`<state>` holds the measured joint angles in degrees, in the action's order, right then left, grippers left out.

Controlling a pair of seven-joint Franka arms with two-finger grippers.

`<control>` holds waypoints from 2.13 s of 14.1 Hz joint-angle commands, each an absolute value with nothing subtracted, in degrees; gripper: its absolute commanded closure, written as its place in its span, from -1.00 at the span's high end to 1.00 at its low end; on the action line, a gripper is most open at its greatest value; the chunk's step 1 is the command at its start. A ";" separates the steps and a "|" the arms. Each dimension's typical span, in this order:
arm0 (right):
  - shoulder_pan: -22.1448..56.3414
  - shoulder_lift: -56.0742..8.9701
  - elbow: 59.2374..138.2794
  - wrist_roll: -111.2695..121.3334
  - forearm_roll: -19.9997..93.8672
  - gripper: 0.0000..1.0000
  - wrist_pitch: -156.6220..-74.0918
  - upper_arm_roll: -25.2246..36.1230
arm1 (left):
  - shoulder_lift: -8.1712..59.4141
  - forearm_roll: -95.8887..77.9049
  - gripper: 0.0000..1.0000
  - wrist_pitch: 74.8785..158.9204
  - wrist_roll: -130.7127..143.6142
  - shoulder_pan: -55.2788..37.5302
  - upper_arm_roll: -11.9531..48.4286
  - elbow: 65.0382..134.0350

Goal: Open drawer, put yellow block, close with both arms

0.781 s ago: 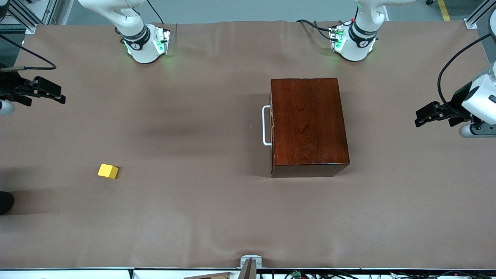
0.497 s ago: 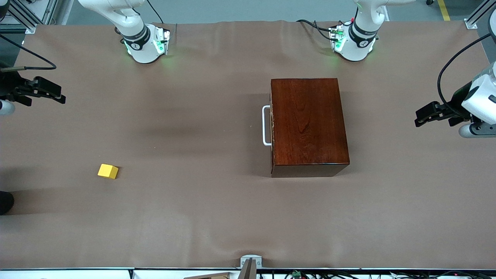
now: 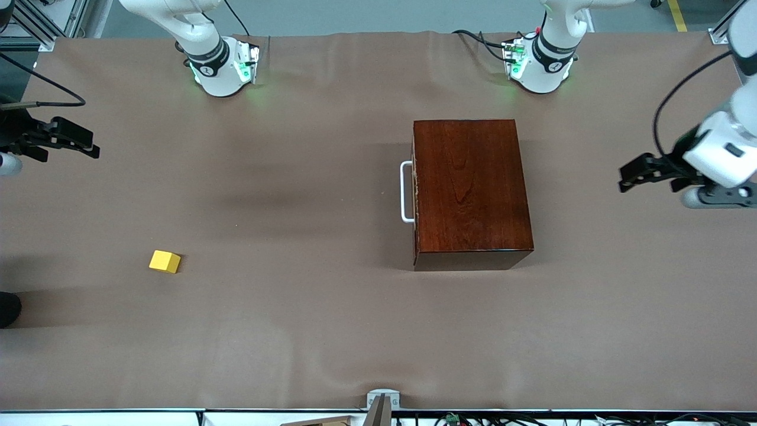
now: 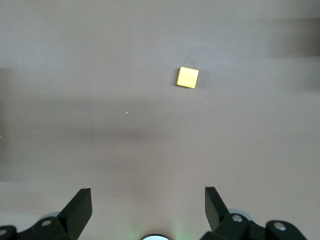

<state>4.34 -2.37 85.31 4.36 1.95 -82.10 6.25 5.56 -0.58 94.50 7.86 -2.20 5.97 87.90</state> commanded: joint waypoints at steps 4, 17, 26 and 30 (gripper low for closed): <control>4.13 -2.28 84.90 4.04 2.29 1.00 -81.47 6.15 | 5.18 -0.70 1.00 93.87 16.43 -2.81 15.62 86.13; 2.90 -5.27 84.55 4.13 1.76 1.00 -84.01 6.50 | 23.63 1.66 1.00 98.86 58.69 -27.23 22.06 72.78; 0.27 -14.23 81.91 4.22 1.41 1.00 -87.27 6.50 | 35.23 13.08 1.00 102.74 58.89 -34.45 21.88 73.21; -1.93 -16.16 82.00 4.04 2.02 1.00 -87.28 6.50 | 39.72 17.93 1.00 105.02 59.24 -35.60 21.88 73.21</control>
<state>-0.24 -14.62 83.75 4.34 1.70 -88.12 7.15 37.48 15.64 103.92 58.86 -34.67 21.99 75.07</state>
